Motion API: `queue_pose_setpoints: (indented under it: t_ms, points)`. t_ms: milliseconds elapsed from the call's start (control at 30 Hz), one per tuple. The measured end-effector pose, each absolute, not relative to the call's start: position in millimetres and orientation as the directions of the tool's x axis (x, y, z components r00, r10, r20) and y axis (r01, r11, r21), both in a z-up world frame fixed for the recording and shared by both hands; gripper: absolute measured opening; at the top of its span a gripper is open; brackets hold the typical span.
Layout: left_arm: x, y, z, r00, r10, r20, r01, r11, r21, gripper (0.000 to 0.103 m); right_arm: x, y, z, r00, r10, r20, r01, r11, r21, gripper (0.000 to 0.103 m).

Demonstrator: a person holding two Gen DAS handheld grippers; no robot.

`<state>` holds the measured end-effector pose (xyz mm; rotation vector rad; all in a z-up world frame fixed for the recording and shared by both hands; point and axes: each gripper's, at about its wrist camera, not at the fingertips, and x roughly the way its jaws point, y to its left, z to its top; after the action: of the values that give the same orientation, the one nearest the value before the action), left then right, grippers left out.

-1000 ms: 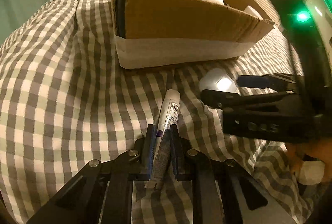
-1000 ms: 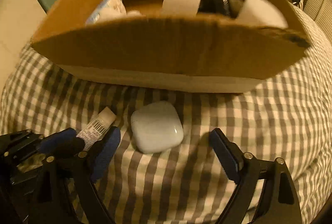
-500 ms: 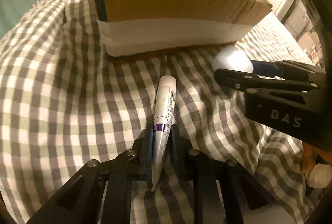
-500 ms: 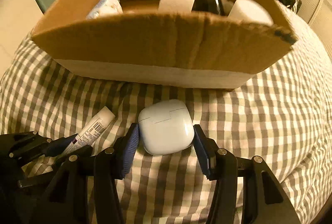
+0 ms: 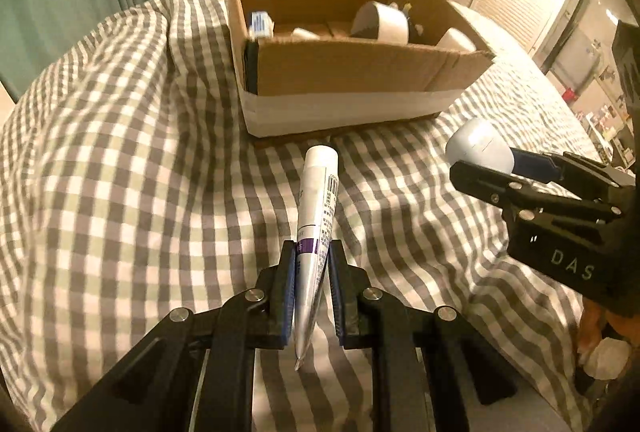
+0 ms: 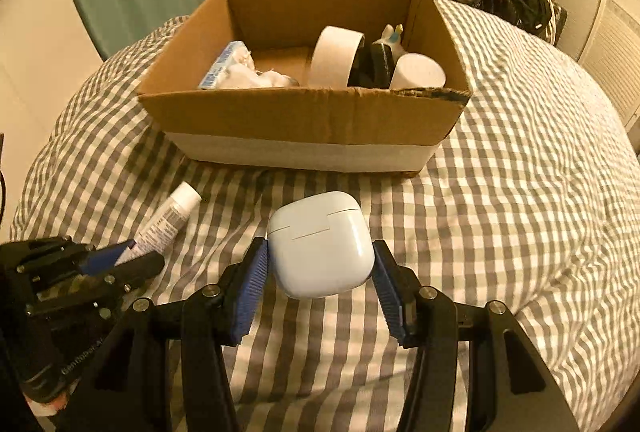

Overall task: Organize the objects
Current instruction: 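Carry tube and earbud case into the box and open both grippers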

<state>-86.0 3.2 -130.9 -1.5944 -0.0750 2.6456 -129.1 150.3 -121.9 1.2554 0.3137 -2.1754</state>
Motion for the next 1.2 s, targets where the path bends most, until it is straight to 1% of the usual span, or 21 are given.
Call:
queue_pose_setpoints:
  t_ms: [67, 100, 433, 733, 933, 1200]
  points:
    - [-80.2, 4.3, -119.3, -0.482, 0.068, -0.873, -0.023, -0.998, -0.065, 0.015, -116.8, 153.2, -114.1, -0.383, -0.381, -0.842, 0.608, -0.790, 0.081, 0.052]
    - [-68.1, -6.9, -113.9, -0.489, 0.070, -0.869, -0.026, -0.998, -0.065, 0.015, -113.8, 158.1, -111.4, -0.389, -0.383, -0.838, 0.608, -0.790, 0.079, 0.052]
    - [-52.3, -1.6, -57.0, -0.582, 0.064, -0.810, -0.040, -0.998, -0.050, 0.015, -91.1, 166.3, -53.3, -0.467, -0.416, -0.781, 0.626, -0.779, 0.041, 0.052]
    - [-39.9, 3.2, -15.1, -0.654, 0.053, -0.755, -0.050, -0.998, -0.027, 0.015, -76.9, 167.5, -7.8, -0.512, -0.468, -0.721, 0.639, -0.768, 0.044, 0.052]
    - [-58.0, 0.7, 5.1, -0.681, 0.068, -0.729, -0.057, -0.998, -0.039, 0.015, -80.7, 164.8, 10.5, -0.521, -0.491, -0.698, 0.650, -0.758, 0.048, 0.052]
    - [-104.0, -3.3, 22.8, -0.702, 0.069, -0.709, -0.059, -0.998, -0.039, 0.015, -104.9, 151.0, 20.9, -0.527, -0.499, -0.688, 0.655, -0.754, 0.044, 0.052]
